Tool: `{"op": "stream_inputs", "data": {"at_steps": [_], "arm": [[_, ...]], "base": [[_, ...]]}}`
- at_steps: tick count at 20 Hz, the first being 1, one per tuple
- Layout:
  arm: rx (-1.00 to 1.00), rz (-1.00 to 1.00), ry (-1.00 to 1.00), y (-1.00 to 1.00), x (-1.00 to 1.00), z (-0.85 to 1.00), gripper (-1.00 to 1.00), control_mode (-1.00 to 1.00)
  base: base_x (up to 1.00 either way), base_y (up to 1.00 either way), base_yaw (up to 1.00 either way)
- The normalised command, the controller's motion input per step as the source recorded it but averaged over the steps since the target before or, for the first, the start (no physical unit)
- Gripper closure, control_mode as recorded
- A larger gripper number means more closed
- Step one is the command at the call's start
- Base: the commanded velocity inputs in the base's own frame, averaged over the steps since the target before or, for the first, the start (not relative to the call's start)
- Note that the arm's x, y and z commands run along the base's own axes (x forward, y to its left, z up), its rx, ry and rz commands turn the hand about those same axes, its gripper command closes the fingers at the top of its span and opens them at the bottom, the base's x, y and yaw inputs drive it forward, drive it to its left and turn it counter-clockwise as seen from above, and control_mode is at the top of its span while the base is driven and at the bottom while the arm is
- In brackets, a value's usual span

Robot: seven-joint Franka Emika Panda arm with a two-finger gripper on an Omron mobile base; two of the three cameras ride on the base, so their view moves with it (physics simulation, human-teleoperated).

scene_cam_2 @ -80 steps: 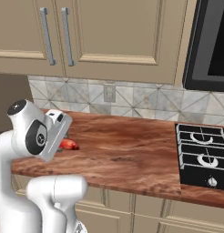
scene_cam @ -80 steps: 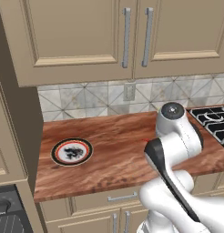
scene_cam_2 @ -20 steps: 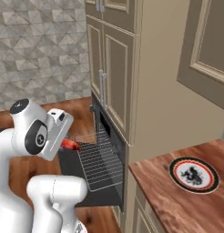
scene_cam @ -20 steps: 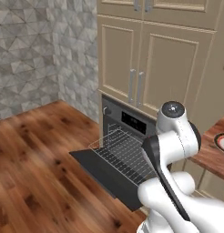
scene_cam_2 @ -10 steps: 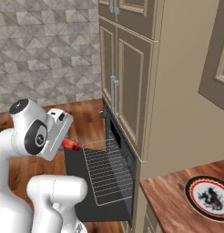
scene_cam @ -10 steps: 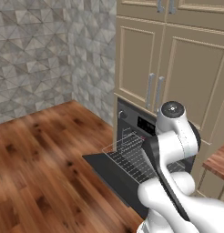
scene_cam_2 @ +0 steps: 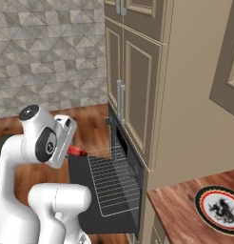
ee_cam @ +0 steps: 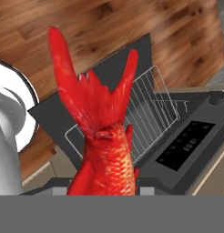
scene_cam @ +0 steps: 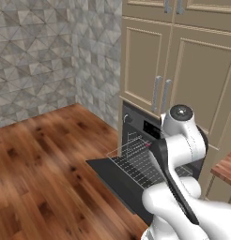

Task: Place the fish on the rack of the oven, and slide the rack back inside. Close the oven door.

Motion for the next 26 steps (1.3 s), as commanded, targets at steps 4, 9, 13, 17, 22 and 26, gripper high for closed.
{"op": "stream_inputs", "data": {"at_steps": [4,9,13,17,22,26], "arm": [[0.0,0.04,0.01,-0.01,-0.05,-0.21,1.0,-1.0],[0.0,0.0,0.04,0.03,0.04,-0.34,1.0,-1.0],[0.0,0.0,0.05,0.03,0.24,-0.33,1.0,-1.0],[0.0,0.0,0.01,0.0,0.24,-0.27,1.0,-1.0],[0.0,0.0,0.0,0.0,0.25,-0.31,1.0,-1.0],[0.0,0.0,0.0,0.0,0.26,-0.35,1.0,-1.0]], "base": [[0.0,0.0,0.0],[0.0,0.0,0.0],[0.0,0.0,0.0],[0.0,0.0,0.0],[0.0,0.0,0.0],[0.0,0.0,0.0]]}}
